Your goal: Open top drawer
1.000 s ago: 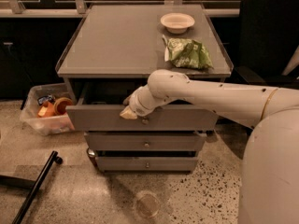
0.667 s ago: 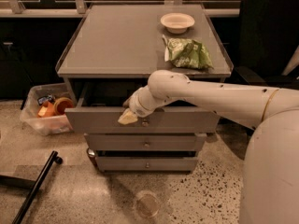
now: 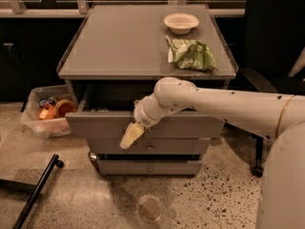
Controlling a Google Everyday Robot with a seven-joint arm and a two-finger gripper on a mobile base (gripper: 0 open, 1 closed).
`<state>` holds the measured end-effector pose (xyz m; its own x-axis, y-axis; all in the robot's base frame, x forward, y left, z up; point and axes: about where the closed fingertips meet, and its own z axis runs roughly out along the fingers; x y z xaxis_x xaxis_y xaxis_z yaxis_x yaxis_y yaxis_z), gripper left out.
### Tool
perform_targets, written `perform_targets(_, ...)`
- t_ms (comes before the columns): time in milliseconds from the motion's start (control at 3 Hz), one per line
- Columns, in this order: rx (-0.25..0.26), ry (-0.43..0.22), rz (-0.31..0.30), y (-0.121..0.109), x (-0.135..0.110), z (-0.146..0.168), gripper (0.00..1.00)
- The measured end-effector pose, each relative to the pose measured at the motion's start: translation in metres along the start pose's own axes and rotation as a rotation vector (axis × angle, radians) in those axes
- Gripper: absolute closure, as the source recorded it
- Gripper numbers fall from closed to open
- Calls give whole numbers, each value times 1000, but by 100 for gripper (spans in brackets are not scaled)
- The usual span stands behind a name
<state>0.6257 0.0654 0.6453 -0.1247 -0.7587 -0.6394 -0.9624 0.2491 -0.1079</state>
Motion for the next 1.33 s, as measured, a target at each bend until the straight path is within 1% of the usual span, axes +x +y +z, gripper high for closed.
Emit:
perform_targets(333,-44,15,19,22,14,2,19)
perform_targets(1333,-44,15,19,14,2,-12,89)
